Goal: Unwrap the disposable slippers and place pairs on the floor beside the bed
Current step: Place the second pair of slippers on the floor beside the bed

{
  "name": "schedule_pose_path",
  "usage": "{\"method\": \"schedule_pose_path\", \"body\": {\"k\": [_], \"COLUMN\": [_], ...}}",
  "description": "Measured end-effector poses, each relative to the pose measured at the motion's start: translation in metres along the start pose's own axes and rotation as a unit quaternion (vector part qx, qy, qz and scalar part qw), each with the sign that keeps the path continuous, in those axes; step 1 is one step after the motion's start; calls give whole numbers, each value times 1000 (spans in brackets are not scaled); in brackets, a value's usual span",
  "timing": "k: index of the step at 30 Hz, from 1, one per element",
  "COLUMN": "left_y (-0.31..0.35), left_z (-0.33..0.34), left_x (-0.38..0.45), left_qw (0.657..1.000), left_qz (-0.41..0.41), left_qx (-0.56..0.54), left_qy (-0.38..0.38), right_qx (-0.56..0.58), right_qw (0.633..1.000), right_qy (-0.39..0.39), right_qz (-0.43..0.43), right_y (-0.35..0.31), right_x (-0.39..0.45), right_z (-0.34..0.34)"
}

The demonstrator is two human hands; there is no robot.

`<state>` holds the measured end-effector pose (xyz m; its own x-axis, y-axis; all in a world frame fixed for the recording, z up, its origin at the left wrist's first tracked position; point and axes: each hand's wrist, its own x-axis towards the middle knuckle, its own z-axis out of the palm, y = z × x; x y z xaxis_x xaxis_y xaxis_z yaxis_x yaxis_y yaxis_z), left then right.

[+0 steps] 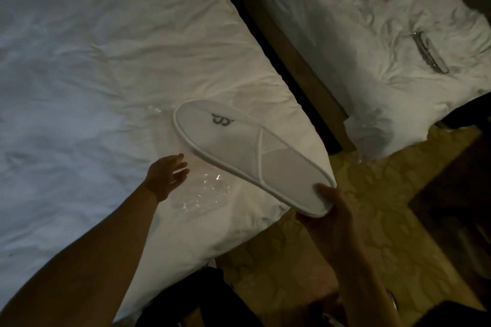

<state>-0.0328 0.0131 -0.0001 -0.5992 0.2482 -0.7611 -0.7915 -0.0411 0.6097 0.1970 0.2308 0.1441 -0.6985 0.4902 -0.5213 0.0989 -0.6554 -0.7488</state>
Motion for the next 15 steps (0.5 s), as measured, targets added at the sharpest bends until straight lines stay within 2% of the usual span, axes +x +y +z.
{"method": "schedule_pose_path", "body": {"k": [3,5,9,11,14,15], "left_y": [-24,-35,-55,-60,-60,-57], "left_z": [0,0,0,0,-2,-4], "left_x": [8,15,23,25,15,8], "left_qw": [1000,999,998,993,961,949], "left_qz": [-13,-16,-2,13,31,27], "left_qx": [7,-21,-5,-5,130,133], "left_qy": [-4,21,61,113,241,283], "right_qx": [-29,-39,-45,-59,-69,-67], "right_qw": [999,999,997,995,993,992], "right_qy": [-17,-24,-45,-57,-74,-86], "right_qz": [14,26,49,54,63,69], "right_y": [6,9,17,23,32,34], "right_x": [-3,0,4,6,8,10], "right_z": [4,4,11,20,36,42]}}
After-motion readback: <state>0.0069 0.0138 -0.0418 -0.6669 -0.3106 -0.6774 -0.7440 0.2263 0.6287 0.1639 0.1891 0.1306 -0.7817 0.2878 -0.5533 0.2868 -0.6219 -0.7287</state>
